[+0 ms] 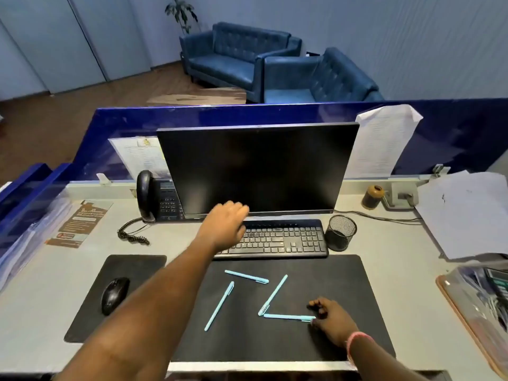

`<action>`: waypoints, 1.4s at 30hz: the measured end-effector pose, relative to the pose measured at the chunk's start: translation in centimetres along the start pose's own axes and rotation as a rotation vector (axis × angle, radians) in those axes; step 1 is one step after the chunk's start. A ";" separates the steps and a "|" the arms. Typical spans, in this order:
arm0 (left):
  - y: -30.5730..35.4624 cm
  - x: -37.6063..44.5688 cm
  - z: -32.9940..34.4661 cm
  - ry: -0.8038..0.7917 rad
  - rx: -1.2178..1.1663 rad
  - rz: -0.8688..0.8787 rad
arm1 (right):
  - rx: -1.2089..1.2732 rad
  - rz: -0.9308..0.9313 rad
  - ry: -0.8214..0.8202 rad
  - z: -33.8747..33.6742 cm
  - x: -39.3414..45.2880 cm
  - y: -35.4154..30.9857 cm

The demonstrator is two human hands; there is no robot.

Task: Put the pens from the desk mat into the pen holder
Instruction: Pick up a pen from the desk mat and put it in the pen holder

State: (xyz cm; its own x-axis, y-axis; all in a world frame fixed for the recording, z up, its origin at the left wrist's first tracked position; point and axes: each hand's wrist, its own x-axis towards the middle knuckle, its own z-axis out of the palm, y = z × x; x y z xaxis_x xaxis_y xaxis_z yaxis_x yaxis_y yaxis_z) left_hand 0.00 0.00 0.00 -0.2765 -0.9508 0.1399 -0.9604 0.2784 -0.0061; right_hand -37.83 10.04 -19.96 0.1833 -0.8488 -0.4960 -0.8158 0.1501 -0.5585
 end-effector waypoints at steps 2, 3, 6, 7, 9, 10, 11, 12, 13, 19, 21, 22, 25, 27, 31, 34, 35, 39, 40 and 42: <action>0.8 -1.2 2.6 -0.168 -0.099 -0.031 | -0.021 -0.029 0.031 0.3 1.6 -5.1; 1.3 -2.2 4.2 -0.264 -0.156 -0.045 | -0.049 -0.040 0.030 0.3 1.9 -5.6; 2.7 -4.9 7.9 -0.518 -0.258 -0.093 | -0.153 -0.001 0.042 0.0 1.6 -6.5; 3.1 -5.3 8.9 -0.564 -0.272 -0.086 | -0.181 -0.001 0.030 0.0 1.6 -6.0; 3.8 -6.2 10.3 -0.653 -0.294 -0.085 | -0.203 -0.023 0.008 -0.2 1.4 -6.5; 4.0 -6.5 10.9 -0.691 -0.302 -0.089 | -0.198 -0.030 0.009 -0.4 1.3 -6.4; 4.2 -6.8 11.4 -0.715 -0.310 -0.090 | -0.195 -0.033 0.012 -0.4 1.5 -6.2; 4.3 -7.0 11.9 -0.728 -0.312 -0.089 | -0.188 -0.038 0.011 -0.4 1.6 -5.7; 4.4 -7.2 12.4 -0.739 -0.307 -0.089 | -0.158 -0.036 0.005 -0.5 1.6 -5.3; 4.4 -8.0 14.3 -0.742 -0.267 -0.069 | 0.601 0.119 -0.008 -2.8 0.6 -4.0; 4.4 -8.2 14.6 -0.723 -0.272 -0.073 | 0.800 0.185 0.063 -4.1 0.2 -3.9; 4.5 -8.1 14.8 -0.712 -0.274 -0.077 | 0.876 0.204 0.101 -4.8 0.1 -3.8; 5.0 -7.9 15.2 -0.694 -0.276 -0.103 | 1.074 0.227 0.215 -6.7 0.2 -3.8; 5.2 -7.7 15.4 -0.698 -0.287 -0.128 | 1.158 0.230 0.290 -8.1 0.6 -4.0; 5.2 -6.9 15.6 -0.719 -0.279 -0.155 | 1.280 0.190 0.416 -11.5 1.7 -4.3; 5.2 -6.7 15.7 -0.718 -0.276 -0.174 | 1.418 0.146 0.531 -15.2 2.8 -4.5; 5.2 -6.7 15.7 -0.710 -0.279 -0.182 | 1.474 0.126 0.578 -16.5 3.2 -4.6; 5.2 -7.0 16.0 -0.680 -0.314 -0.226 | 1.528 0.045 0.683 -20.8 4.7 -5.4; 5.3 -6.9 16.1 -0.674 -0.318 -0.234 | 1.478 0.038 0.677 -21.4 5.2 -5.6; 5.5 -6.9 16.2 -0.666 -0.325 -0.249 | 1.325 0.046 0.650 -22.0 6.4 -6.0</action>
State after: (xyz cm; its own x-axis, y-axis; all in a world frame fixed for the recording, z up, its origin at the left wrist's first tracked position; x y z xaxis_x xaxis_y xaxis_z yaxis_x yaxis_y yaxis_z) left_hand -3.88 5.93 -17.06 -0.1147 -0.8432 -0.5252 -0.9674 -0.0255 0.2522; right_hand -43.82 -7.42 -5.10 -0.3925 -0.8500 -0.3514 0.3363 0.2230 -0.9150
